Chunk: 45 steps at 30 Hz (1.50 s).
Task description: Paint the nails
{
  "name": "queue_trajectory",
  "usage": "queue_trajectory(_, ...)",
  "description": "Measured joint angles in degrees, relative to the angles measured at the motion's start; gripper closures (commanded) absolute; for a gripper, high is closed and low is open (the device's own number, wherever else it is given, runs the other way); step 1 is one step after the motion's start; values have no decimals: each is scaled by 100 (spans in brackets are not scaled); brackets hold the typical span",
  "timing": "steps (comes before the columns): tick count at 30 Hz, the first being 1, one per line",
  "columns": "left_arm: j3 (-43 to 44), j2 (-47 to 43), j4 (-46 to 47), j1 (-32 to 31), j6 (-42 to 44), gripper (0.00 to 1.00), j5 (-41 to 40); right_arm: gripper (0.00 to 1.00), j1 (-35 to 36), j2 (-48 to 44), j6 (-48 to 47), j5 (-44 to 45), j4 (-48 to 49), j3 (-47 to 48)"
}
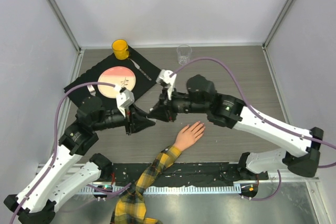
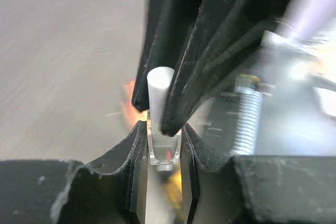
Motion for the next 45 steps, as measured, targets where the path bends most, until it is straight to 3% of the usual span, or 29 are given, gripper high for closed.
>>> queue_trajectory(2, -11, 111, 238, -7, -326, 100, 824, 99, -284, -457, -81, -1325, 387, -509)
queue_trajectory(5, -50, 348, 1174, -52, -1126, 100, 2098, 99, -769, -931, 415, -3246, 1779, -1333)
queue_trajectory(8, -39, 529, 1547, -66, -1467, 100, 2638, 99, -1043, -907, 861, -4214, 2883, -1740)
queue_trajectory(11, 9, 625, 1311, -66, -1338, 100, 2608, 66, -1169, -863, 955, -4402, 3099, -1875)
queue_trajectory(13, 118, 616, 1043, -66, -1086, 100, 2310, 46, -1189, -879, 892, -4203, 2881, -1816)
queue_trajectory(19, 319, 343, 501, -68, -210, 100, 732, 37, -1099, -1108, 614, -2430, 1685, -1412)
queue_trajectory(24, 326, 98, 216, -68, 271, 100, -391, 39, -1058, -1165, 643, -992, 1012, -1141)
queue_trajectory(27, 326, 24, 138, -68, 396, 100, -883, 49, -874, -1115, 741, -372, 763, -988)
queue_trajectory(30, 326, 11, 109, -68, 472, 100, -1283, 50, -518, -811, 855, 219, 612, -586)
queue_trajectory(38, 319, 107, -17, -68, 474, 100, -1670, 48, 188, 37, 857, 1311, 413, 149)
queue_trajectory(45, 256, -2, -55, -68, 428, 100, -1731, 59, 308, 404, 850, 1801, 260, 544)
